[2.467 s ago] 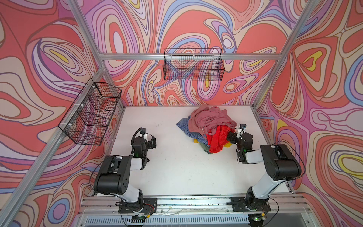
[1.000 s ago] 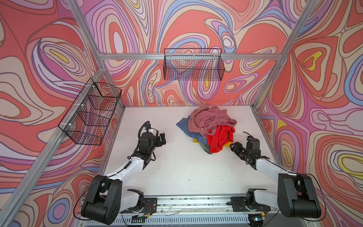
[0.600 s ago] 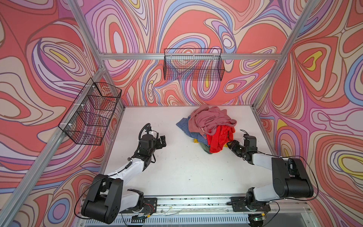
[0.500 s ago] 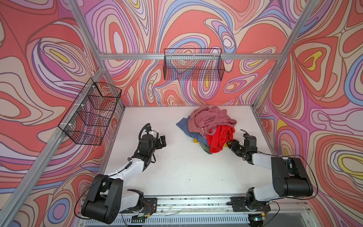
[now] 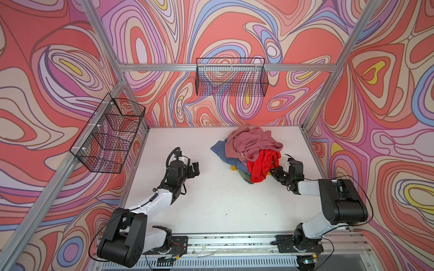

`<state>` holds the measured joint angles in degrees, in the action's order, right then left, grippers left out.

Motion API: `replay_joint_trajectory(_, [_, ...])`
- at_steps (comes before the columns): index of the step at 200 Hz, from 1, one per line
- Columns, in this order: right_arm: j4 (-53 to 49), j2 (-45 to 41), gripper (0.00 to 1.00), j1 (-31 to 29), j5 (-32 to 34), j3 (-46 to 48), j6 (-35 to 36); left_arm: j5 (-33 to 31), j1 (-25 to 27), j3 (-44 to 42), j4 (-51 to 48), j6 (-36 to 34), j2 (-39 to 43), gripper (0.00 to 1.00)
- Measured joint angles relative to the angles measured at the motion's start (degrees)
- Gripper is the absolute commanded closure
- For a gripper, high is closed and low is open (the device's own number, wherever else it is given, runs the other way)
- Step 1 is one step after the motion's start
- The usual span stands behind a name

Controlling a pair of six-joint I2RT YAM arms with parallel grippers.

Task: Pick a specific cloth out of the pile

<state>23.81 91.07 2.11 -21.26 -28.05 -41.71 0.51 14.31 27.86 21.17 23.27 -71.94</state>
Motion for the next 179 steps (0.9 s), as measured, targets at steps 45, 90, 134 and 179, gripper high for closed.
replay_joint_trajectory(45, [-4.7, -13.9, 1.00, -0.6, 1.2, 1.7, 2.8, 0.2, 0.2, 0.5, -1.0, -0.3, -0.2, 0.05])
replay_joint_trajectory(90, [-17.0, -28.2, 1.00, -1.2, 2.7, -1.2, 7.0, 0.0, 4.4, 5.4, -2.5, -3.3, -2.2, 0.05])
replay_joint_trajectory(134, [-27.4, -31.3, 1.00, -1.2, 5.2, -8.4, 9.9, 0.3, 8.3, 9.9, -2.8, -5.5, -7.5, 0.05])
replay_joint_trajectory(179, [-34.4, -29.9, 1.00, -1.2, 7.5, -13.7, 12.5, 1.2, 11.7, 14.8, -3.2, -6.3, -12.6, 0.04])
